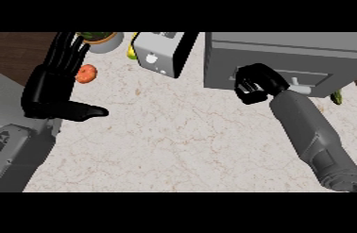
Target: Pick up the cup, place it into the drawer and close the drawer
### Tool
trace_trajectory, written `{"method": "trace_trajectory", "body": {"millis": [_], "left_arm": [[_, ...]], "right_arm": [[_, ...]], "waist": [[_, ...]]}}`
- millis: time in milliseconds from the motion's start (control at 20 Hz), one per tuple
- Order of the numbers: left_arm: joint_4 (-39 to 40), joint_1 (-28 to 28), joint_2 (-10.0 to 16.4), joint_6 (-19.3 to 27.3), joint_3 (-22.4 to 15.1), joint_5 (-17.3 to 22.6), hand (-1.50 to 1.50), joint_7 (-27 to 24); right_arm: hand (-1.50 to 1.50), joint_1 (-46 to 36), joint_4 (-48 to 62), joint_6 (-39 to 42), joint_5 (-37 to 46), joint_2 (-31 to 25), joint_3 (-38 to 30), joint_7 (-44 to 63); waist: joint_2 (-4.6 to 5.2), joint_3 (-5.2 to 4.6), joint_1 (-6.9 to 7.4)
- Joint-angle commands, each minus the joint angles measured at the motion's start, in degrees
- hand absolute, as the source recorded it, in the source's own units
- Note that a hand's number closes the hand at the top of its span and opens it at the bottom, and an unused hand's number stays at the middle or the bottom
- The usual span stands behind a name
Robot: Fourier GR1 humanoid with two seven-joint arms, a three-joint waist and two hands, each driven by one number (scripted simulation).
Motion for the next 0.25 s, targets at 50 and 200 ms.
{"method": "trace_trajectory", "body": {"millis": [50,200], "left_arm": [[0.6,1.0,0.2,-2.1,0.2,0.0,-1.5,-1.2],[0.9,0.8,-0.6,-1.4,0.1,0.1,-1.5,-0.7]], "right_arm": [[1.5,-5.0,3.3,-2.9,-1.8,-5.6,-4.6,5.1],[1.5,-5.1,3.4,-2.8,-1.9,-6.2,-4.9,4.5]], "waist": [[2.37,0.55,1.65],[2.36,0.57,1.57]]}}
